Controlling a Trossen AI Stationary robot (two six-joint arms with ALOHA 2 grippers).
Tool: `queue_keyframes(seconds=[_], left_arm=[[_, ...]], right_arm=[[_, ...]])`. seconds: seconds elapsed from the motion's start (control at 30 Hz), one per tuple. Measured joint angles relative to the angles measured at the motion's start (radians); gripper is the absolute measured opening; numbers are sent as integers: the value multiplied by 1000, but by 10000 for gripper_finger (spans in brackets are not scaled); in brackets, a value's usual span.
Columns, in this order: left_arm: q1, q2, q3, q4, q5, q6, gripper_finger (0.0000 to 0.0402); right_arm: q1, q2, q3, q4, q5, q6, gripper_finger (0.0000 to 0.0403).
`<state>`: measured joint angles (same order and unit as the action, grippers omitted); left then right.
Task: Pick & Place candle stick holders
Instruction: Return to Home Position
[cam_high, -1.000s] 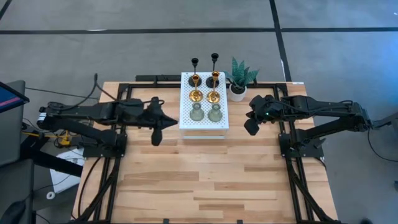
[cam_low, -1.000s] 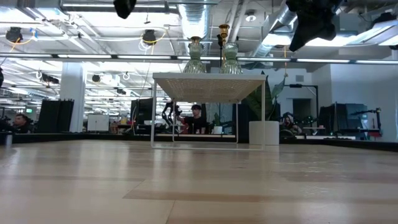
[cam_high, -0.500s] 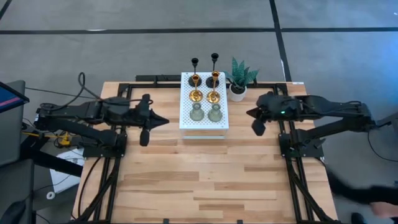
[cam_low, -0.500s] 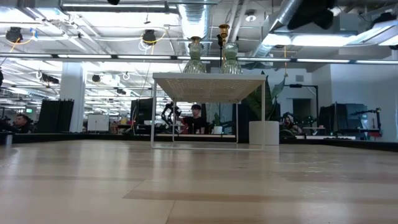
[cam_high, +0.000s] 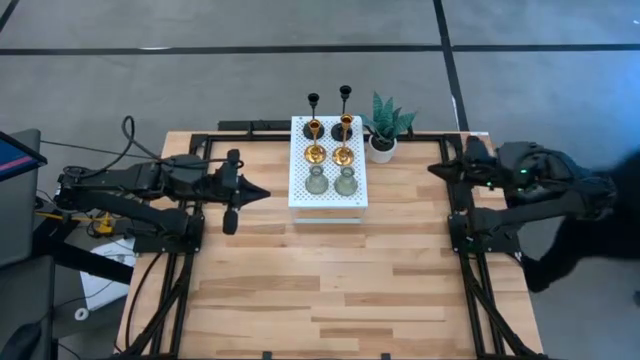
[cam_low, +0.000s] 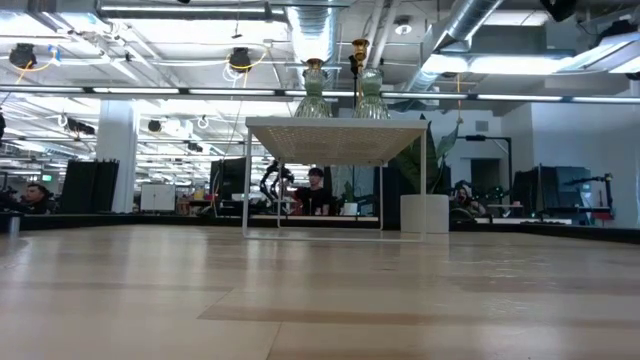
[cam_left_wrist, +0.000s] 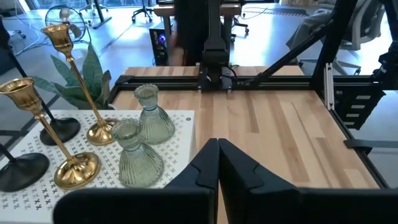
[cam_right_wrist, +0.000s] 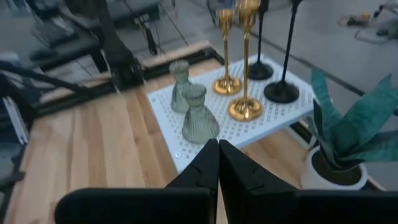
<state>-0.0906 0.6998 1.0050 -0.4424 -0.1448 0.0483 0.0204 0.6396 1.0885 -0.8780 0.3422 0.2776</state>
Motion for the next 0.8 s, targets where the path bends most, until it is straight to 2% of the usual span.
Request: queue_keyframes(seconds=[0.43, 0.8], left_arm=[[0, -105, 0, -10, 0, 1, 4], [0, -255, -16, -56, 1, 0, 6]], right_arm=[[0, -267, -172, 40, 0, 35, 0], [-1, -475, -268, 103, 5, 37, 0]])
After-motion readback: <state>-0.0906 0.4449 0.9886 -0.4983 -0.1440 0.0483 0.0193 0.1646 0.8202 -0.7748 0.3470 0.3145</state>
